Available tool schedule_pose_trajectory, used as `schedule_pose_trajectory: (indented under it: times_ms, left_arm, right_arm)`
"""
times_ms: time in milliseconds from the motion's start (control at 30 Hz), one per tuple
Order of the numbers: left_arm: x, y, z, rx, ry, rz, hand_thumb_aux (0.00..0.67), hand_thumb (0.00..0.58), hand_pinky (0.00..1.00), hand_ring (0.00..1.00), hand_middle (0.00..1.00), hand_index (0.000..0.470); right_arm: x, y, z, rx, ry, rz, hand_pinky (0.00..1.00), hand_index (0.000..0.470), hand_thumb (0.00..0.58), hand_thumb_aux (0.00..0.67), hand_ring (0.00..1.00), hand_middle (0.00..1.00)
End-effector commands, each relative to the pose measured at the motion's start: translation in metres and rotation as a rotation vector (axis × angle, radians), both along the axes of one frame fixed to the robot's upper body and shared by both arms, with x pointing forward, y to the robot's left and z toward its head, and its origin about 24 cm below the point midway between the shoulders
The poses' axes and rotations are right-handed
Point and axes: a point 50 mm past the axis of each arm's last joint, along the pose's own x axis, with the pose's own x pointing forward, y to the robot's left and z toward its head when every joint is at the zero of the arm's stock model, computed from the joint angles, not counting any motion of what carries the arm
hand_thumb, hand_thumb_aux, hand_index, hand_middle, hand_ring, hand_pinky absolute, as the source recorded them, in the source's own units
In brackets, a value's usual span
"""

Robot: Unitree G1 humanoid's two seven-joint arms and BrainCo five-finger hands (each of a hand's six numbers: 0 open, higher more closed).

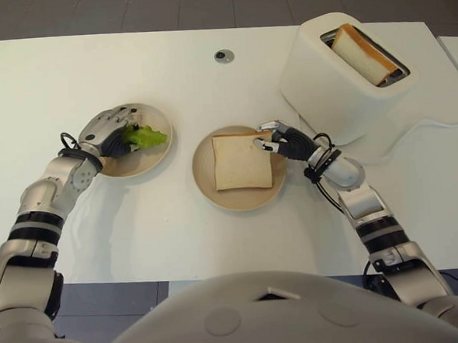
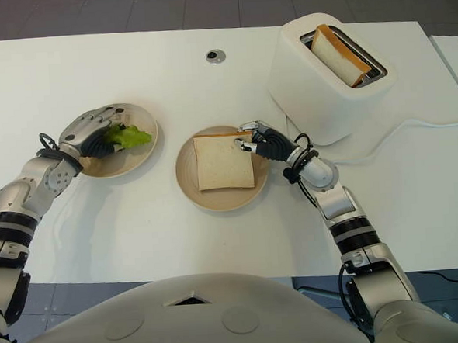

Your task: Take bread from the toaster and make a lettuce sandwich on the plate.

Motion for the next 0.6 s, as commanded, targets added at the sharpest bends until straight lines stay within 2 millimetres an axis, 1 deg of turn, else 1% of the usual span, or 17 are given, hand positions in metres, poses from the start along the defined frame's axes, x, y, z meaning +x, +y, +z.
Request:
schedule_pose_trajectory:
  times_ms: [33, 67, 100, 133, 167, 200, 267, 367, 433, 500, 600]
  left_arm:
    - [-0.002, -0.009, -0.001, -0.017, -0.023, -0.054, 0.67, 0.58, 0.0, 0.0, 0.0, 0.47]
    - [-0.001, -0.012, 0.003, -0.03, -0.053, -0.069, 0.67, 0.58, 0.0, 0.0, 0.0, 0.47]
    - [0.0, -0.015, 0.007, -0.049, -0.082, -0.087, 0.67, 0.58, 0.0, 0.0, 0.0, 0.47]
    - [0.001, -0.018, 0.011, -0.068, -0.11, -0.106, 0.67, 0.58, 0.0, 0.0, 0.0, 0.47]
    - [0.001, -0.023, 0.016, -0.099, -0.136, -0.129, 0.67, 0.58, 0.0, 0.0, 0.0, 0.47]
    - [0.0, -0.029, 0.02, -0.139, -0.16, -0.159, 0.67, 0.58, 0.0, 0.0, 0.0, 0.47]
    - [-0.002, -0.04, 0.028, -0.213, -0.201, -0.214, 0.67, 0.58, 0.0, 0.0, 0.0, 0.47]
    - [-0.005, -0.054, 0.041, -0.302, -0.25, -0.285, 0.67, 0.58, 0.0, 0.0, 0.0, 0.47]
    - [-0.008, -0.064, 0.045, -0.351, -0.263, -0.327, 0.67, 0.58, 0.0, 0.0, 0.0, 0.47]
    - [-0.01, -0.073, 0.045, -0.386, -0.257, -0.358, 0.67, 0.58, 0.0, 0.0, 0.0, 0.47]
    - [-0.011, -0.088, 0.038, -0.392, -0.228, -0.396, 0.67, 0.58, 0.0, 0.0, 0.0, 0.47]
  right_arm:
    - [0.0, -0.004, -0.003, -0.05, 0.012, -0.002, 1.0, 0.47, 0.58, 0.67, 1.0, 1.0]
    - [0.0, -0.004, -0.002, -0.054, 0.011, -0.002, 1.0, 0.433, 0.576, 0.617, 1.0, 1.0]
    - [0.0, -0.004, -0.001, -0.061, 0.003, 0.0, 1.0, 0.175, 0.352, 0.25, 1.0, 1.0]
    - [-0.001, -0.004, 0.0, -0.069, -0.012, 0.002, 0.91, 0.002, 0.005, 0.003, 0.91, 0.91]
    - [-0.001, -0.004, 0.002, -0.071, -0.026, 0.004, 0.77, 0.0, 0.0, 0.0, 0.77, 0.77]
    - [-0.002, -0.004, 0.005, -0.074, -0.043, 0.006, 0.65, 0.0, 0.0, 0.0, 0.65, 0.65]
    - [-0.001, -0.005, 0.009, -0.081, -0.068, -0.013, 0.56, 0.0, 0.0, 0.0, 0.56, 0.56]
    - [0.001, -0.007, 0.019, -0.05, -0.115, -0.049, 0.55, 0.0, 0.0, 0.0, 0.55, 0.55]
    - [0.003, -0.009, 0.027, -0.02, -0.149, -0.08, 0.55, 0.0, 0.0, 0.0, 0.55, 0.55]
    - [0.005, -0.012, 0.034, 0.002, -0.179, -0.107, 0.55, 0.0, 0.0, 0.0, 0.55, 0.55]
    - [0.009, -0.019, 0.045, 0.04, -0.228, -0.161, 0.56, 0.0, 0.0, 0.0, 0.56, 0.56]
